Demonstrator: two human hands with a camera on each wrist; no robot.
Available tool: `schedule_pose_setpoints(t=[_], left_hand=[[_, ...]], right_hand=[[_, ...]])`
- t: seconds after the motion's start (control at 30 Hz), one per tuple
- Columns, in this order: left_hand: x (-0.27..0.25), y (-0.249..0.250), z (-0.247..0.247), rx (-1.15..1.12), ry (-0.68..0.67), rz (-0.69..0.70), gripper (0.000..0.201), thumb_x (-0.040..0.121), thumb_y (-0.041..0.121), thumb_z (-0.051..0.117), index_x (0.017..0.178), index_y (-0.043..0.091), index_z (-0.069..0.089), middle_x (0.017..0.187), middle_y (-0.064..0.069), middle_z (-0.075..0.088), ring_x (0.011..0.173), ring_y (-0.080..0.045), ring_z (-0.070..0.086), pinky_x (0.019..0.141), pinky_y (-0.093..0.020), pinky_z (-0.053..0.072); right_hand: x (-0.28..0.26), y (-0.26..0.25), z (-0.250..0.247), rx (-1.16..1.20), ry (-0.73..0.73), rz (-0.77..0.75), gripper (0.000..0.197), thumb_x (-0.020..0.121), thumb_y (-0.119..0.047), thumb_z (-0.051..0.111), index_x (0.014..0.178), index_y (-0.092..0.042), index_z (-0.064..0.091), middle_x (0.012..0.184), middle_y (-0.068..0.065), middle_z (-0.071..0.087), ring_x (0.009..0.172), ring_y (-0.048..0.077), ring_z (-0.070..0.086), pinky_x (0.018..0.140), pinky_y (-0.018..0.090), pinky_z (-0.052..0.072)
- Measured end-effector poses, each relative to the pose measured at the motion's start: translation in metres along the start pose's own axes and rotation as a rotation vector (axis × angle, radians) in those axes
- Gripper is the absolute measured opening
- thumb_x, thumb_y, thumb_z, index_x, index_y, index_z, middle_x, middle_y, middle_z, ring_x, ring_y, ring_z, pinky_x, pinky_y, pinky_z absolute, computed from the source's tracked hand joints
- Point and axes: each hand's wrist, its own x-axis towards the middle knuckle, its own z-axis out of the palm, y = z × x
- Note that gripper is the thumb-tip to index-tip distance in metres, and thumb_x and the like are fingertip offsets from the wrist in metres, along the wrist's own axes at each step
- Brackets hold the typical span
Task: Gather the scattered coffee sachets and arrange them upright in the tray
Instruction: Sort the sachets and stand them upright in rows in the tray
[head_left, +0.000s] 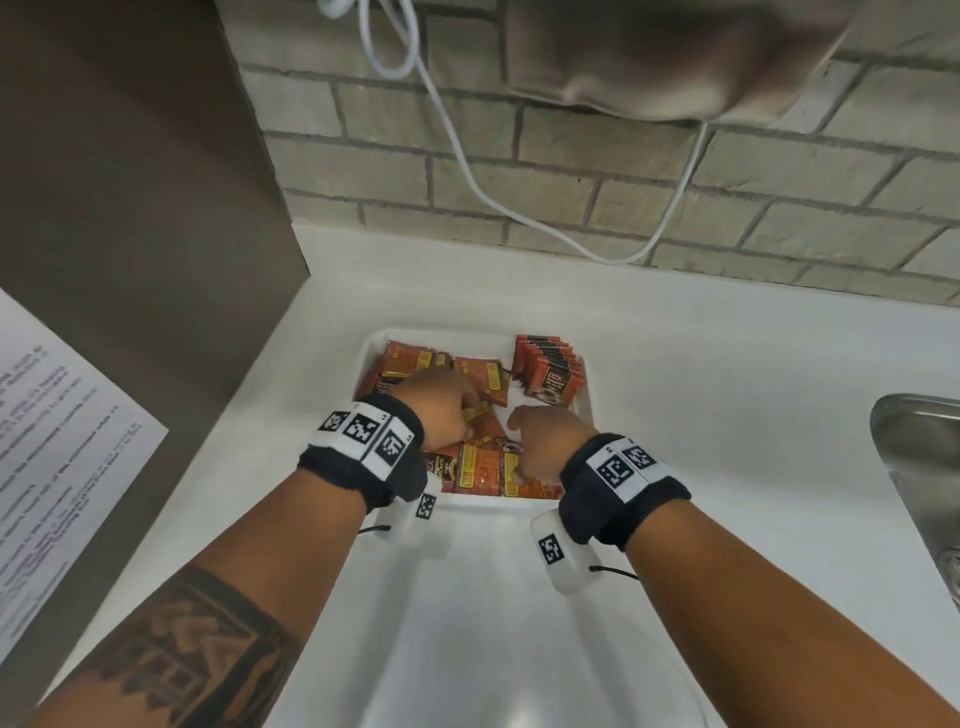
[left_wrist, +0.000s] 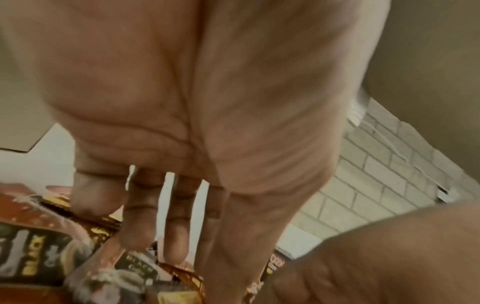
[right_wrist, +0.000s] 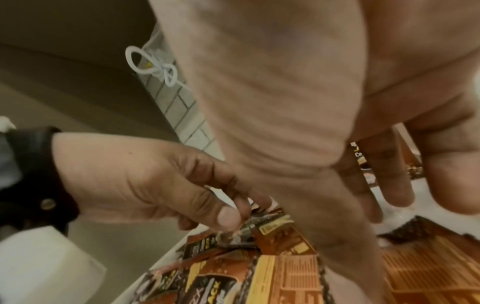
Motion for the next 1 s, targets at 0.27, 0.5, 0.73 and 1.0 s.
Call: schedule_pose_setpoints(t=[0.27,0.5,0.73,1.0], left_hand=[[0.013,0.009,0.023,0.210,-0.094,0.061,0.087,0.082,0.020,0.077,0.155,0.025,0.030,0.158,-0.008,0.024,0.143,-0.038,0.028,0.110,-0.049,0.042],[0.024,0.022,0.028,0.326,-0.176,0.058,0.080,0.082,0.018,0.076,0.151,0.020,0.036,0.150,-0.015,0.029,0.134,-0.042,0.038,0.102,-0.049,0.049],[0.027,0.033,0.024,0.439,-0.220,0.004,0.072,0.081,0.026,0.081,0.145,0.017,0.048,0.148,-0.015,0.028,0.133,-0.040,0.040,0.101,-0.044,0.050],[0.027,0.035,0.016,0.437,-0.229,0.048,0.085,0.078,0.033,0.084,0.148,0.015,0.041,0.143,-0.011,0.045,0.126,-0.031,0.051,0.103,-0.045,0.049]], right_hand=[[0.006,-0.004,0.010,-0.050,0.000,0.042,0.051,0.084,-0.014,0.070,0.134,-0.012,0.056,0.125,0.009,0.065,0.109,0.027,0.063,0.091,0.034,0.055],[0.002,-0.001,0.002,-0.044,-0.036,0.083,0.049,0.086,-0.022,0.076,0.131,-0.009,0.060,0.123,0.009,0.065,0.109,0.025,0.062,0.089,0.032,0.052],[-0.001,0.002,-0.005,-0.043,-0.045,0.064,0.049,0.090,-0.026,0.072,0.134,-0.006,0.060,0.127,0.010,0.065,0.115,0.026,0.061,0.095,0.032,0.050],[-0.008,0.006,-0.010,0.013,-0.016,0.048,0.052,0.092,-0.023,0.069,0.140,-0.011,0.054,0.131,0.008,0.061,0.118,0.026,0.058,0.093,0.031,0.046]])
